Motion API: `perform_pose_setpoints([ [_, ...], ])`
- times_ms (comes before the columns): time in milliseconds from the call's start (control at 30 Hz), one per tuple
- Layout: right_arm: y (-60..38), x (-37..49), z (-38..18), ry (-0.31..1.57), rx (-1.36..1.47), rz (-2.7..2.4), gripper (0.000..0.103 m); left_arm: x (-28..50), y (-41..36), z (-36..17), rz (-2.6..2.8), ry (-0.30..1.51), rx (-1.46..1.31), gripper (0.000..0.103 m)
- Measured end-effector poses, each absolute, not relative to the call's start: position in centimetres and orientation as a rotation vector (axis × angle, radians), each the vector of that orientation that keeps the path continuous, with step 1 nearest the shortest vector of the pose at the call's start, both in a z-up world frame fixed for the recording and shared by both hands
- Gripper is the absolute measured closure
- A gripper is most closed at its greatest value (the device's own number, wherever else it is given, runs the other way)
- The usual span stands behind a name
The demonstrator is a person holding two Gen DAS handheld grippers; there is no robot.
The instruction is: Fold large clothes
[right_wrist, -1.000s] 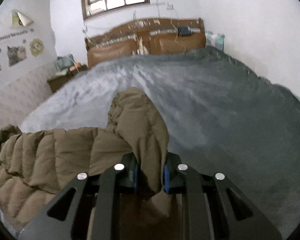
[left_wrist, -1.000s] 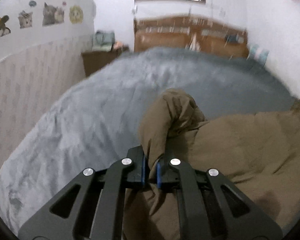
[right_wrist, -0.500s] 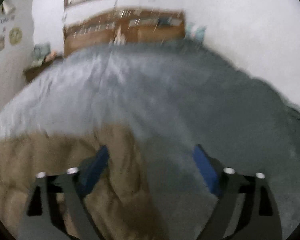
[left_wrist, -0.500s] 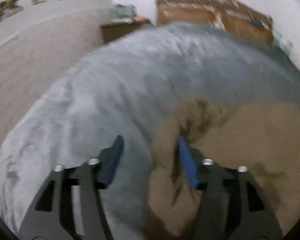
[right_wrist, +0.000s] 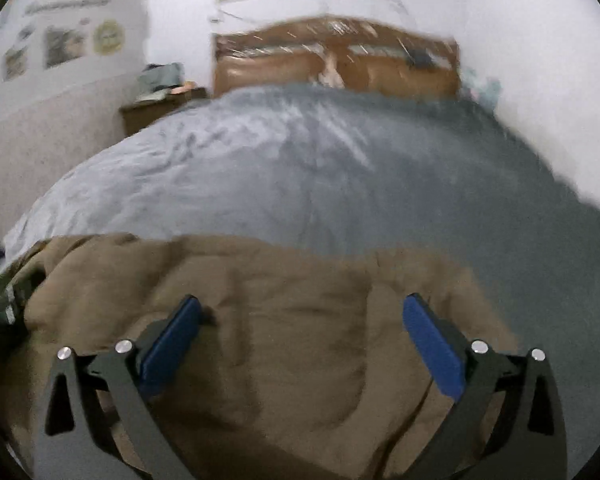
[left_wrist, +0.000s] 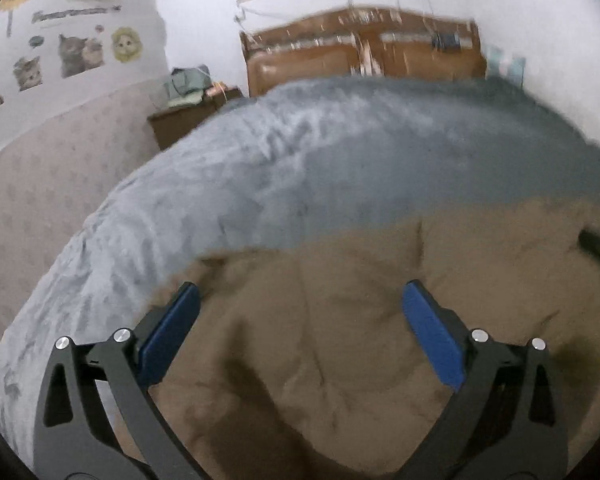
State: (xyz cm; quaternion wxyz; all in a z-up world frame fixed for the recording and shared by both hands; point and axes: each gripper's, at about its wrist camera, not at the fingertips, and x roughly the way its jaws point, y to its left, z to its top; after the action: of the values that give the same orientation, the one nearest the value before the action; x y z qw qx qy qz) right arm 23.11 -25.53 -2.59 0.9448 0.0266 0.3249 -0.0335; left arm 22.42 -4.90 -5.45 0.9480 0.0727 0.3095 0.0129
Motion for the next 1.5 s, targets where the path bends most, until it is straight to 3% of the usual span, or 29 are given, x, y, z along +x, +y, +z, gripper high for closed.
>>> perform_pose_setpoints([
  [167, -26.4, 24.8, -6.7, 0.745, 0.067, -0.064, 0.002, 23.9, -2.8, -8.0, 0.032, 0.674, 0.086, 0.003],
  [667, -29.4, 25.7, -7.9, 0.769, 0.046, -0.141, 0.002, 28.6, -2.2, -12.0, 0.037, 0.733, 0.121, 0.003],
  [867, -30.2, 23.4, -6.9, 0.762, 0.058, -0.116, 0.002, 28.8, -2.1, -12.3, -0.001, 0.705, 0.123, 0.003],
  [1033, -31.6, 19.7, -4.0, 0.748, 0.096, -0.087, 0.002, 24.7, 1.3, -7.2, -0.009, 0.602, 0.029, 0.003],
  [1233, -34.6, 14.9, -0.4, 0.802, 0.114, -0.101, 0.002, 20.8, 6.1, -4.1, 0.057, 0.682, 0.035, 0.003],
  [1500, -39.2, 8.9, 1.0, 0.843, 0.181, -0.122, 0.002, 17.9, 12.1, -6.0, 0.085, 0.789, -0.098, 0.003],
])
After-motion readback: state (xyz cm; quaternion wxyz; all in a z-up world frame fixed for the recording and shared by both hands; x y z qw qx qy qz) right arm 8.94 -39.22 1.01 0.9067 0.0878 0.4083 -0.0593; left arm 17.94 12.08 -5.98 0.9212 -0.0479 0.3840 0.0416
